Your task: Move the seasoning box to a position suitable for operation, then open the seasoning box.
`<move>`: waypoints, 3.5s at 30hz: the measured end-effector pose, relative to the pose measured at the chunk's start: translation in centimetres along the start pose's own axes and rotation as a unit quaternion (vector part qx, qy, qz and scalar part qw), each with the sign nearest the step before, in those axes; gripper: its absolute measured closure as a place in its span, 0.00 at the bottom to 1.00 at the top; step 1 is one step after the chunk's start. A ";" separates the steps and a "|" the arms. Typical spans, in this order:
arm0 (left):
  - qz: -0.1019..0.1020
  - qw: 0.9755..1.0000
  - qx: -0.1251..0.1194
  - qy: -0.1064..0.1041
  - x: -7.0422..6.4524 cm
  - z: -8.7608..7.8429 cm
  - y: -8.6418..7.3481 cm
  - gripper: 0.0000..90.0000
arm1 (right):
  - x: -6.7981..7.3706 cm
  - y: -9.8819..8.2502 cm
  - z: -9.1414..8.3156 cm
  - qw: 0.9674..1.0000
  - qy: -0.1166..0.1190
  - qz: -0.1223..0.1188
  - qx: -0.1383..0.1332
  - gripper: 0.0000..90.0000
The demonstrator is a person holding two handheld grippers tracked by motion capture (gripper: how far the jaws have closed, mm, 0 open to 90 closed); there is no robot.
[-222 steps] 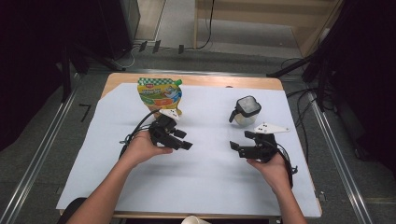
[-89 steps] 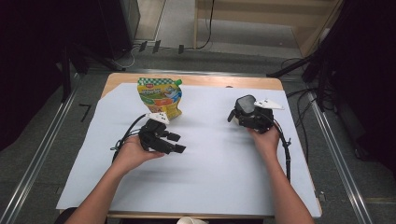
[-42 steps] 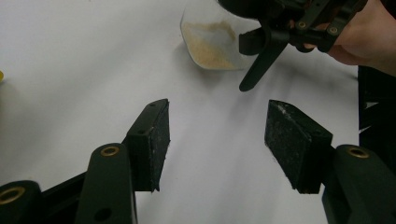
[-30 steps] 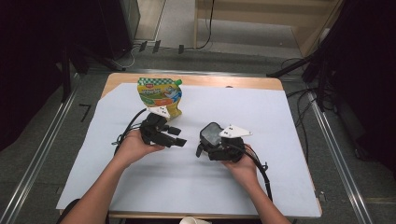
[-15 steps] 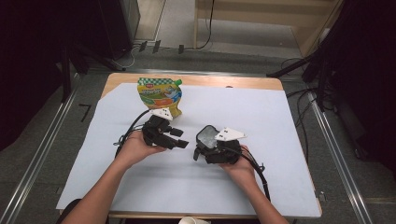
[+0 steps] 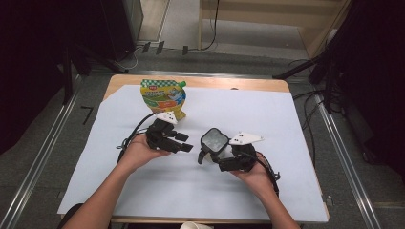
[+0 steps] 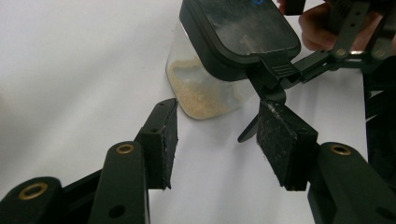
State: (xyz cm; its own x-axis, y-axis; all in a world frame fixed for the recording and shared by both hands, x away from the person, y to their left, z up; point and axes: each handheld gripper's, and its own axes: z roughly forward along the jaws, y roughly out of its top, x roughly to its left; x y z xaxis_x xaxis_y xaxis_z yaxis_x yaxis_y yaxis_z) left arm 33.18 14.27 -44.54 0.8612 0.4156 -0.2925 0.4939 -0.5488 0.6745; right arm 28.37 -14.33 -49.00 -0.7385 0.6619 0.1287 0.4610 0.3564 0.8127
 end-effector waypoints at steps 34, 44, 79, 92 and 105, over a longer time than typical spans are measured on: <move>0.011 0.999 0.015 -0.030 -1.8 2.8 0.2 1.00 | -1.3 -0.6 -3.1 0.999 0.000 0.035 -0.007 1.00; 0.014 0.999 0.018 -0.028 -2.0 3.0 0.3 1.00 | -1.2 -0.6 -2.6 0.999 -0.002 0.042 -0.005 1.00; 0.034 0.998 0.028 -0.055 -3.7 5.2 0.5 0.99 | -1.3 -0.1 -2.0 0.999 -0.008 0.046 -0.005 1.00; 0.027 0.998 0.026 -0.057 -3.1 2.2 0.6 0.89 | 1.1 -0.5 -4.3 0.999 0.004 0.054 -0.008 1.00; 0.037 0.998 0.008 -0.045 -1.4 0.2 0.7 0.64 | 4.3 -0.9 -3.0 0.999 0.015 0.032 0.006 1.00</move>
State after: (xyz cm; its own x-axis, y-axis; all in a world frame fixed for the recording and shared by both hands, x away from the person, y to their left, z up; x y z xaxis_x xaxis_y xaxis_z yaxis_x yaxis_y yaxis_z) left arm 32.31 13.14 -43.76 0.9020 0.3079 -0.3026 0.4305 -0.5873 0.6854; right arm 23.32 -13.84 -47.45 -0.7216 0.6637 0.1971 0.5133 0.3218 0.7956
